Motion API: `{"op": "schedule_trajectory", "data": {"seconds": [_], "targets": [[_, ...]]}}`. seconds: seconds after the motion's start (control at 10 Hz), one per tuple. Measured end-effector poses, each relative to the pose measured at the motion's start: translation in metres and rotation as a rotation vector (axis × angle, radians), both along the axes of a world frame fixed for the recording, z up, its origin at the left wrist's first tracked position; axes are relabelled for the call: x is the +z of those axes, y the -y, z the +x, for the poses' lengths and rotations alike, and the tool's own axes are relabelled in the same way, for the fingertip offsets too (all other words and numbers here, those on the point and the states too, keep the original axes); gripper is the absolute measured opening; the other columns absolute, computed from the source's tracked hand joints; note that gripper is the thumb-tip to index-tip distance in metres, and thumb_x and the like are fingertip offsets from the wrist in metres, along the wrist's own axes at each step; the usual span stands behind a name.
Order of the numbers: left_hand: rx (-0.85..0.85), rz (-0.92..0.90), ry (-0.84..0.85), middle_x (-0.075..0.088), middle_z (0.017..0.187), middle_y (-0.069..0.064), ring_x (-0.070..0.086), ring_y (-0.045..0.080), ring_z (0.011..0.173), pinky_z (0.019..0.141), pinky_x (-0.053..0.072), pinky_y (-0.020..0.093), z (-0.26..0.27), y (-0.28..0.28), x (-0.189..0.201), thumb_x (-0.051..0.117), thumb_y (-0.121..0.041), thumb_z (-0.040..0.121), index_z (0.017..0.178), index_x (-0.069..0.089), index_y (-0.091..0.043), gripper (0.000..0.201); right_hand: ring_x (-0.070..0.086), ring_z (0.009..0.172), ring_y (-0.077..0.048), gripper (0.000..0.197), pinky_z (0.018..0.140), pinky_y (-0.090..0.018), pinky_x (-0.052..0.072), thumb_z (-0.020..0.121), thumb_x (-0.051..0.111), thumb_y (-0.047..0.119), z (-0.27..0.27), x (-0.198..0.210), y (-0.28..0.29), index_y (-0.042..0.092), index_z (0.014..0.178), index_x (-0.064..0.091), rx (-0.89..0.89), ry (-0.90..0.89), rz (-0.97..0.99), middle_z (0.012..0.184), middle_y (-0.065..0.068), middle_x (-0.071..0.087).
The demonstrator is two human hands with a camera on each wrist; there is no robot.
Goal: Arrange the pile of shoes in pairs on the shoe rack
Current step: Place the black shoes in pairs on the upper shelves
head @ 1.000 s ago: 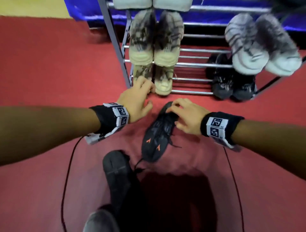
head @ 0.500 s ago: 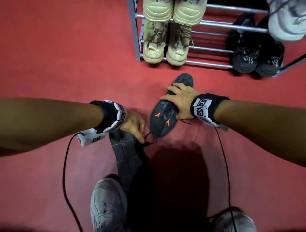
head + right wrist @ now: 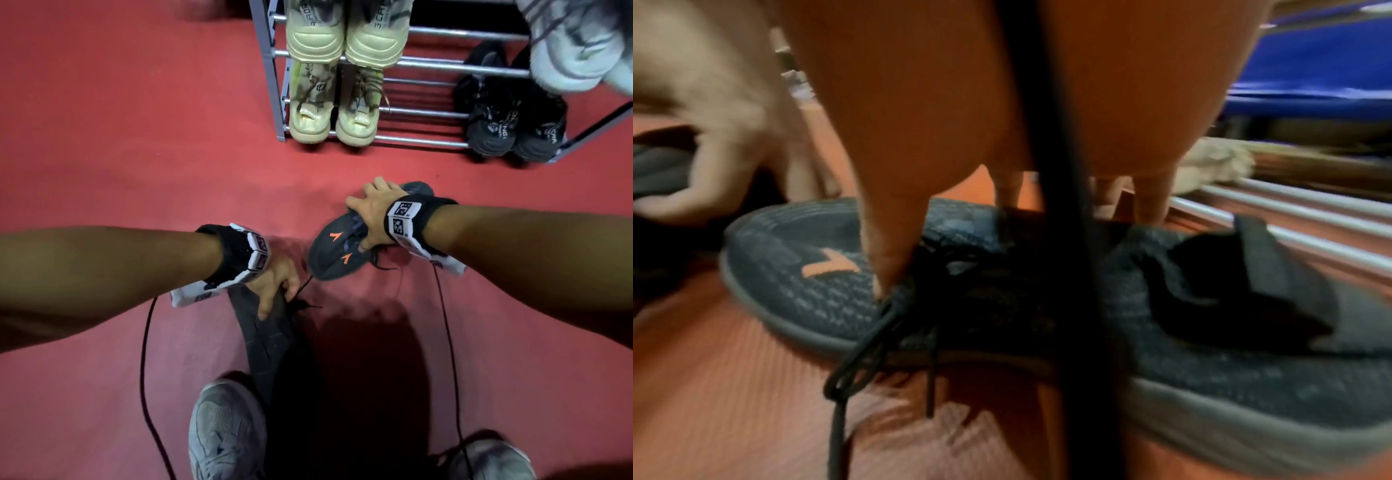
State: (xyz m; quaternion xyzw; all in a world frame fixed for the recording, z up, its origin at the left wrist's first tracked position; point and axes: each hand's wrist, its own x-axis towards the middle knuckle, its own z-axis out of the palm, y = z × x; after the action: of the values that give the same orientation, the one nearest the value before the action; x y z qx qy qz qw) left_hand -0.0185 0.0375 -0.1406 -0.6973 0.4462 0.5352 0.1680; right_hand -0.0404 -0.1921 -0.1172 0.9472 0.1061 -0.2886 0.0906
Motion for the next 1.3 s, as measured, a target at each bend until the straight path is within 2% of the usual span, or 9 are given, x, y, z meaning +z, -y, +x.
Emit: {"op": "schedule_trajectory", "data": {"seconds": [0.2,0.3,0.5,0.6,0.7,0.8,1.0,1.2,1.3], "targets": [[0.365,-0.462,0.079,0.051,0.062,-0.002,0.050,0.016,0.061,0.076,0.054,0.034,0.006,0.021,0.036,0.056,0.006,0.075,0.072,0.049,-0.011,0.019,0.057,0.103,-0.031,0.045,0.098,-0.042,0.041,0.084,0.069,0.051,-0.017,0.004,0.035,0.027,0.113,0.044,-0.154,-0.058,0.246,0.110,-0.002,0.066],[0.391,-0.615,0.296,0.053,0.106,-0.019,0.038,0.015,0.106,0.094,0.024,0.037,0.022,0.025,0.042,0.072,-0.013,0.063,0.085,0.057,-0.030,0.032,0.063,0.098,-0.030,0.037,0.093,-0.037,0.045,0.090,0.065,0.044,-0.022,0.010,0.063,0.021,0.113,0.048,-0.361,0.019,0.360,0.103,-0.004,0.068],[0.302,-0.937,0.504,0.035,0.150,0.005,0.030,0.037,0.134,0.108,0.030,0.052,0.023,0.050,0.042,0.078,-0.020,0.055,0.086,0.052,-0.029,0.041,0.059,0.105,-0.021,0.028,0.099,-0.033,0.044,0.097,0.064,0.027,-0.037,0.020,0.102,0.017,0.121,0.054,-0.912,0.000,0.699,0.111,-0.002,0.064],[0.355,-0.929,0.562,0.029,0.157,0.016,0.027,0.038,0.145,0.118,0.023,0.050,0.021,0.067,0.035,0.077,-0.022,0.075,0.124,0.061,-0.020,0.051,0.063,0.106,-0.024,0.034,0.104,-0.038,0.047,0.097,0.063,0.025,-0.048,0.012,0.099,0.010,0.127,0.058,-1.075,-0.047,0.798,0.114,-0.004,0.066],[0.699,-0.816,0.562,0.017,0.164,0.010,0.016,0.026,0.152,0.123,0.017,0.041,0.015,0.075,0.026,0.056,-0.034,0.093,0.153,0.032,-0.022,0.066,0.069,0.105,-0.031,0.037,0.102,-0.046,0.051,0.093,0.065,0.033,-0.055,-0.002,0.093,0.011,0.123,0.064,-1.125,-0.091,0.811,0.113,-0.009,0.072],[0.971,-0.620,0.652,0.021,0.156,0.024,0.028,0.044,0.142,0.114,0.031,0.048,0.002,0.080,0.011,0.068,-0.025,0.081,0.142,0.033,-0.013,0.072,0.068,0.105,-0.036,0.032,0.098,-0.048,0.054,0.097,0.063,0.028,-0.060,0.001,0.087,0.007,0.120,0.065,-1.170,-0.088,0.805,0.114,-0.014,0.071],[1.564,-0.357,0.311,0.052,0.137,0.023,0.052,0.041,0.124,0.107,0.039,0.042,-0.015,0.095,0.002,0.067,-0.037,0.087,0.148,0.020,-0.005,0.083,0.071,0.098,-0.036,0.028,0.089,-0.053,0.058,0.093,0.063,0.017,-0.067,0.009,0.083,0.005,0.118,0.065,-1.250,-0.111,0.814,0.110,-0.018,0.072],[1.599,-0.292,0.092,0.043,0.147,0.027,0.045,0.041,0.135,0.112,0.037,0.046,-0.027,0.108,0.022,0.046,-0.030,0.102,0.145,0.028,0.014,0.064,0.071,0.085,-0.033,0.047,0.083,-0.050,0.060,0.084,0.061,0.012,-0.071,0.024,0.084,0.023,0.127,0.047,-1.283,-0.117,0.827,0.099,-0.015,0.071],[1.621,-0.385,0.174,0.044,0.145,0.025,0.045,0.041,0.132,0.111,0.037,0.048,-0.030,0.117,0.002,0.066,-0.034,0.086,0.151,0.020,0.000,0.086,0.070,0.101,-0.038,0.081,0.087,-0.054,0.059,0.083,0.064,0.007,-0.077,0.027,0.085,0.035,0.149,0.025,-1.262,-0.137,0.830,0.117,-0.017,0.068]]}}
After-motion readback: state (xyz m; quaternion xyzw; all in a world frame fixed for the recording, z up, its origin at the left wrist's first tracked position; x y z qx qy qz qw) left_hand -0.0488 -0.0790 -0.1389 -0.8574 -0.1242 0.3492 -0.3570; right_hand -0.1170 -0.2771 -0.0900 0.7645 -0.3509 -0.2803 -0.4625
